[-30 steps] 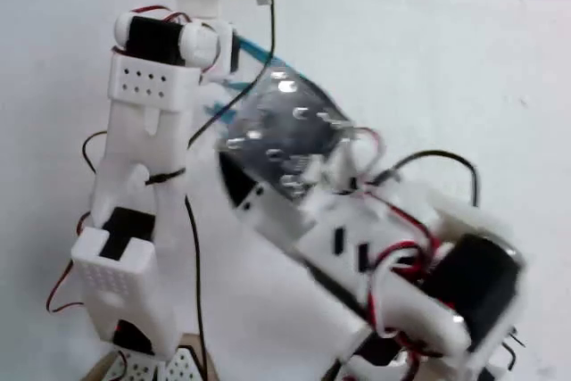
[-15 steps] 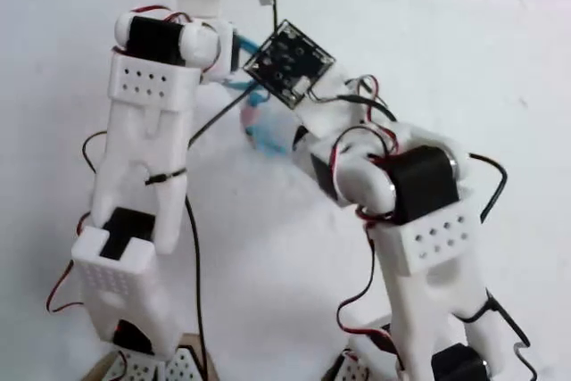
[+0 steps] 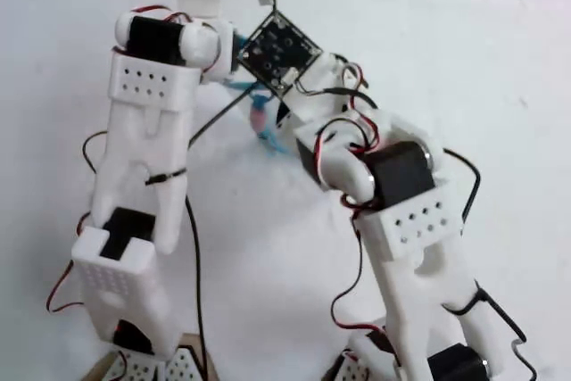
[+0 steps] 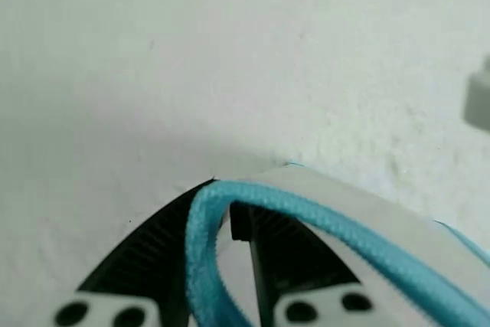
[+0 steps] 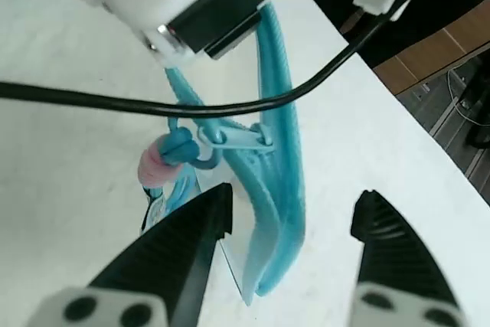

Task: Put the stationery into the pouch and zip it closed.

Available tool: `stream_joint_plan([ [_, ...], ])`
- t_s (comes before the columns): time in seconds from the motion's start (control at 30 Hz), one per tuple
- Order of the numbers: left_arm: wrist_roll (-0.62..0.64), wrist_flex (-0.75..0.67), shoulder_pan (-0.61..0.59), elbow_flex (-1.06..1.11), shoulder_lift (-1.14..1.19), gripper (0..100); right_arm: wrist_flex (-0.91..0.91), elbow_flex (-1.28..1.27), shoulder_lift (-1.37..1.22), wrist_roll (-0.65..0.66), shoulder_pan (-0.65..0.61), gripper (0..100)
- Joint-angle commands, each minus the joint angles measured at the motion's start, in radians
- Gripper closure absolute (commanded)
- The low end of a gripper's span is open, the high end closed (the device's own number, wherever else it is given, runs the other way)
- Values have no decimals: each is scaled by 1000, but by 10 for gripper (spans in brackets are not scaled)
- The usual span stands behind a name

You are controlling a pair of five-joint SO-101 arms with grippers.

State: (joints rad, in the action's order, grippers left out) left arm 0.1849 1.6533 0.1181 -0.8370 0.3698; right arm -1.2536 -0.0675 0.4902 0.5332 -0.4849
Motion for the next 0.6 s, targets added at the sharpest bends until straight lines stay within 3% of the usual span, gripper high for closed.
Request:
stream_joint_plan([
  [0.0,-3,-17,0,-7,-2,978,58,-9,19,-5,-7,748],
  [0.1,-3,-17,0,-7,-3,978,62,-11,12,-5,-15,772],
  [0.27,-3,-17,-3,-7,-5,978,64,-11,19,-5,-16,985],
  [0.57,-2,-15,3,-5,-8,978,64,-9,21,-17,-16,981],
])
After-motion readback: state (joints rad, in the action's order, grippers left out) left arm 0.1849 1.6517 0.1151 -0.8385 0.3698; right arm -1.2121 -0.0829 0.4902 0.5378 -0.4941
